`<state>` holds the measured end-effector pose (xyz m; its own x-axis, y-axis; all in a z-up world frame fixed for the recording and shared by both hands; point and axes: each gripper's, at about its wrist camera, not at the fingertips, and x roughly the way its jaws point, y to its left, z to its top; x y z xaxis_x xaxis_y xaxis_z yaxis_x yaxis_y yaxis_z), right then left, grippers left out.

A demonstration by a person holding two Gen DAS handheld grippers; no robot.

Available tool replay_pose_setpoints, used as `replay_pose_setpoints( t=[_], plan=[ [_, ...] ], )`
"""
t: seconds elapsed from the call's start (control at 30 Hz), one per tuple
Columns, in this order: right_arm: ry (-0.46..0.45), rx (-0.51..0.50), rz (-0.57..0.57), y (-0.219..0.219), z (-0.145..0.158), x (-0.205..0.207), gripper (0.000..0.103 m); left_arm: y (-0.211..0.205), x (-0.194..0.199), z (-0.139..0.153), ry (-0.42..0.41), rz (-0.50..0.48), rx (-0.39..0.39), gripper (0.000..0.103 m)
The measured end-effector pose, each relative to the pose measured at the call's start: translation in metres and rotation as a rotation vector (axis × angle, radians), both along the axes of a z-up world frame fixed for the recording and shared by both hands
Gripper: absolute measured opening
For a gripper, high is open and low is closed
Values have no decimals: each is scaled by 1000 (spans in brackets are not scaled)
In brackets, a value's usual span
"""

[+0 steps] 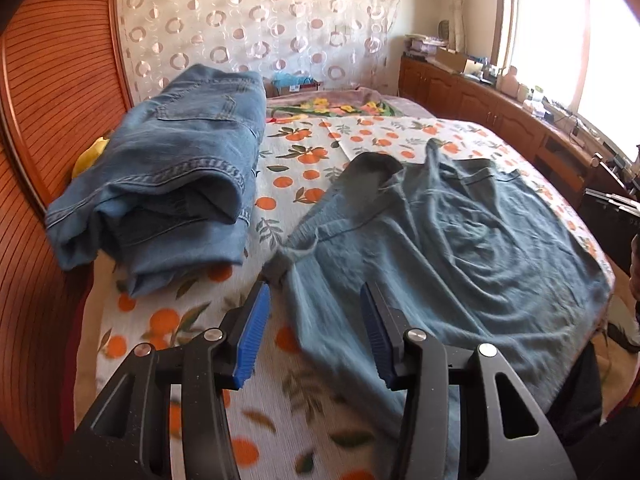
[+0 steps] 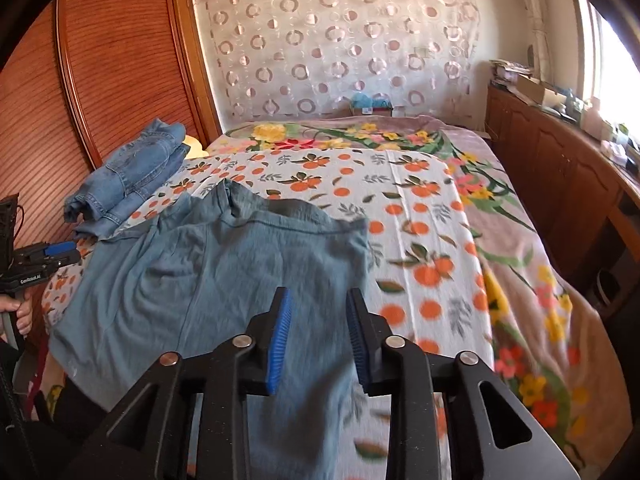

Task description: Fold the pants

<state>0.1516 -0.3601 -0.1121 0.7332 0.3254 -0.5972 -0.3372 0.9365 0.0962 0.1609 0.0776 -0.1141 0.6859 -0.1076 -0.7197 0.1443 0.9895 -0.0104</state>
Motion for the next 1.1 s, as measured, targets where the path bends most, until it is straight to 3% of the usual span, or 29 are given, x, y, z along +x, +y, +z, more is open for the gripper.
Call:
replay_pose_setpoints(
  t=[0.13,0.27,0.4,0.53,0.7,0.97,1.1],
  plan=[
    [27,-18,22,16,-14,30,32,2,23,-12,26,5,18,45],
    [85,-57,46,34,-36,55,32,5,34,-19,41,10,31,33],
    [116,-87,62,42,-46,67,32,5,39,-15,27,-10,44,13],
    [95,-114,55,48,-47,67,32,10,41,7,-29,-16,57,10],
    [78,-133,46,50,-47,64,32,32,50,35,-79,49,61,9],
    [82,-107,39,44,-48,60,32,29,57,40,-74,52,101,10],
    [93,-92,44,41,-47,60,32,18,53,40,-62,37,117,24]
  ],
)
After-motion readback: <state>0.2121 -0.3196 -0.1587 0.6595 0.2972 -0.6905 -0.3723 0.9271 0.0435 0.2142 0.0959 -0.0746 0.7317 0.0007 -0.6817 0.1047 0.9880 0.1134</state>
